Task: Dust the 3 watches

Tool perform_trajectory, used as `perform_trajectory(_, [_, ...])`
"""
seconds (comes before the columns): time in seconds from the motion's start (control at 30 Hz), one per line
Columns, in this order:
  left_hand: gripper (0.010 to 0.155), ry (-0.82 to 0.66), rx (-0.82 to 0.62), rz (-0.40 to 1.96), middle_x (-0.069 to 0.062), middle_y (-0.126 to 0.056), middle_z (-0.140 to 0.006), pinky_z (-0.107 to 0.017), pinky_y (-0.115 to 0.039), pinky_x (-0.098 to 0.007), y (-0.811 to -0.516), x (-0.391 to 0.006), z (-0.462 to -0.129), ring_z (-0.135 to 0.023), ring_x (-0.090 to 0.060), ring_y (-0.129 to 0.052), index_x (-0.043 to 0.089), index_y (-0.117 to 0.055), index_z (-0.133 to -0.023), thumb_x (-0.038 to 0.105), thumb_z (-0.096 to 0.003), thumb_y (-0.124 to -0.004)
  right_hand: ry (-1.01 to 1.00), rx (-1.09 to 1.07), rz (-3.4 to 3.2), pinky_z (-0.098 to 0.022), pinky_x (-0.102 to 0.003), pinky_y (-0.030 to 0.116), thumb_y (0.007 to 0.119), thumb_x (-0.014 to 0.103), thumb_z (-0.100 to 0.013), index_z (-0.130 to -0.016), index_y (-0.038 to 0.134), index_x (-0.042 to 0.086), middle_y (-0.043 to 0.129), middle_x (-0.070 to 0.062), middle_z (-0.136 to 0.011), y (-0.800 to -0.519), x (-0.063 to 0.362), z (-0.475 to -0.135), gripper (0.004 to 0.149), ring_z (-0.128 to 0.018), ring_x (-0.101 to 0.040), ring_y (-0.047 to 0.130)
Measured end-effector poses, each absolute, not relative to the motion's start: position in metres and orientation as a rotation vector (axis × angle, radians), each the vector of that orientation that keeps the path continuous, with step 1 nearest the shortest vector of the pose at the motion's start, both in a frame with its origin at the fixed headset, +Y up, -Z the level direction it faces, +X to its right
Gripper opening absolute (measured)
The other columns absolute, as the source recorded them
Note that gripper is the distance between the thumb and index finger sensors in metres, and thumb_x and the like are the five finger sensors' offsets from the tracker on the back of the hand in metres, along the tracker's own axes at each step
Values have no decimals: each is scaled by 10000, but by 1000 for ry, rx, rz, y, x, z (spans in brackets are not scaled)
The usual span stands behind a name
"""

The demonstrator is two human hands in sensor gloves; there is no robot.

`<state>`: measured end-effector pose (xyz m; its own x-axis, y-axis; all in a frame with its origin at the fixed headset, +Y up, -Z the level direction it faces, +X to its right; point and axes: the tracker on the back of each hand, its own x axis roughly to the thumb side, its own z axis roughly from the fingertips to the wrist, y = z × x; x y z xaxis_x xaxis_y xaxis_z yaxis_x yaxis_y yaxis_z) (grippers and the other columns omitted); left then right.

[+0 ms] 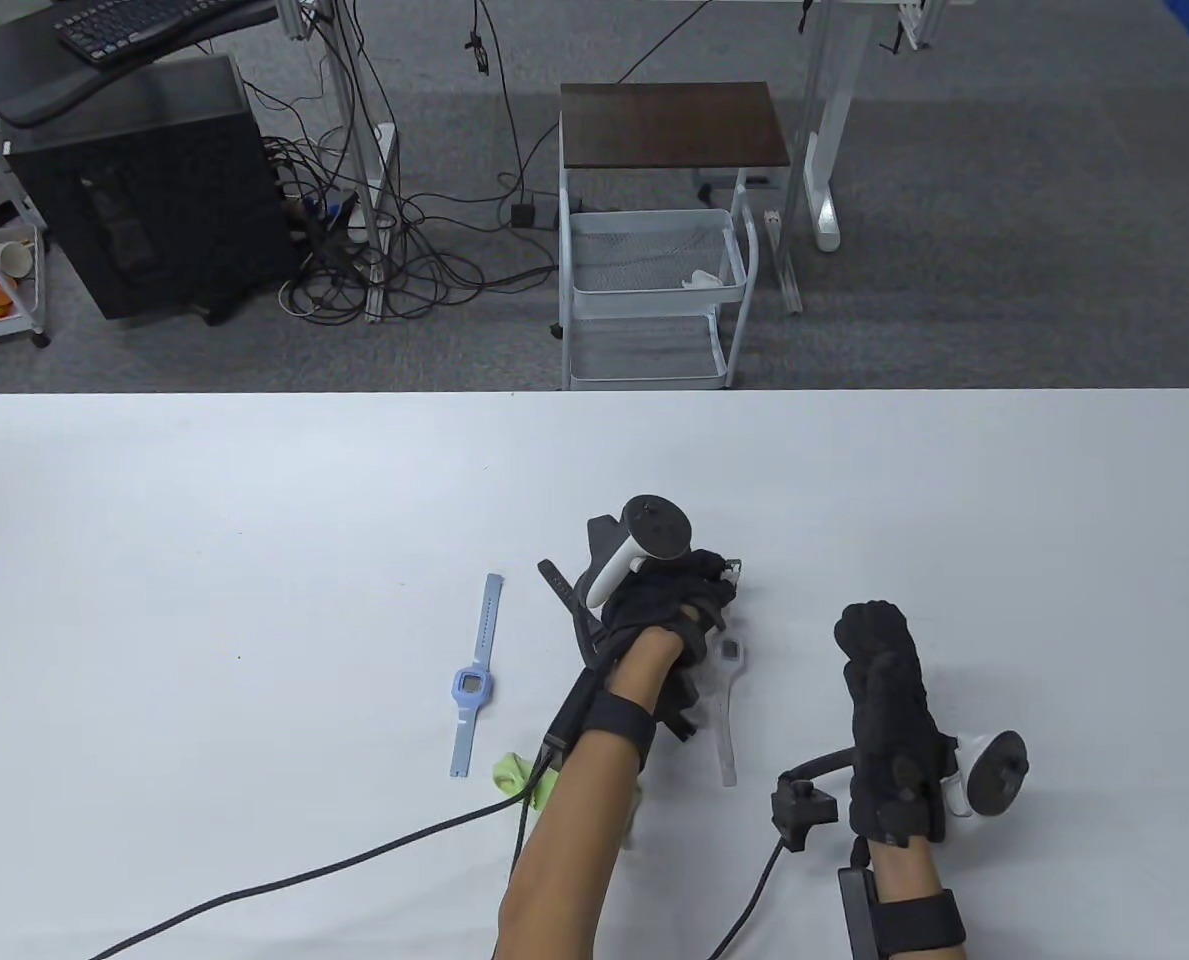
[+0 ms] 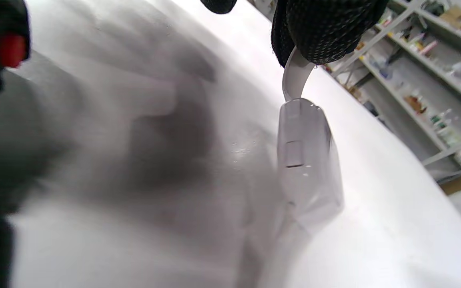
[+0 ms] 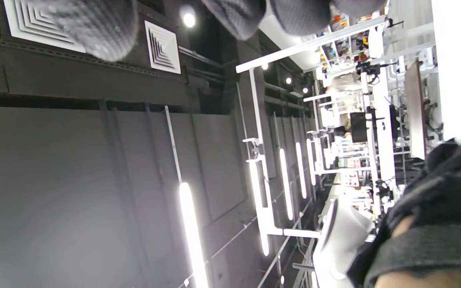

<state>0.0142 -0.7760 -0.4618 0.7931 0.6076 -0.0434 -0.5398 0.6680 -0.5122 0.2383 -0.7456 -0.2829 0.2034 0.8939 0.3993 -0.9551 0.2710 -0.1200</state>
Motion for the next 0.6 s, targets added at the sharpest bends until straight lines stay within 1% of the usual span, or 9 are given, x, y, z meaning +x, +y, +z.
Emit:
perform_trajectory(0.17, [452,-124,-567,580,-67,-221,-1224,-743,-158,-656,-787,19,-466,-1104,-424,-36,376,-652,-1017,467,-581,-734,-421,171,1317,-516,-812,248,661,690,-495,-1055,471,84,476,-310,-1062,-747,236,-284,846,-902,-610,462])
perform_trajectory(0.3, [472,-131,-576,503,-34,-149,-1221,-739,-152,-659,-792,22,-465,-1102,-416,-16,383,-619,-1029,478,-581,-735,-410,171,1327,-514,-813,249,658,692,-495,-1054,476,84,480,-311,-1060,-748,235,-284,846,-899,-612,466])
perform_trajectory(0.43, [594,-132,-582,506,-48,-134,-1218,-738,-140,-657,-791,22,-464,-1097,-414,2,327,-484,-1100,499,-586,-728,-406,176,1331,-513,-813,249,659,692,-494,-1053,480,81,481,-312,-1059,-749,234,-284,846,-898,-613,468])
perform_trajectory(0.47, [633,-131,-554,529,-72,-150,-1218,-737,-136,-655,-789,20,-463,-1095,-416,2,322,-451,-1123,509,-585,-726,-405,177,1336,-512,-813,252,658,693,-494,-1052,481,82,483,-313,-1059,-749,234,-284,846,-896,-614,470])
perform_trajectory(0.6, [667,-135,-499,606,-88,-149,-1215,-732,-125,-658,-777,10,-456,-1090,-422,6,293,-423,-1142,521,-587,-716,-398,188,1334,-512,-814,250,661,692,-493,-1053,481,82,484,-313,-1059,-750,234,-284,848,-897,-614,470])
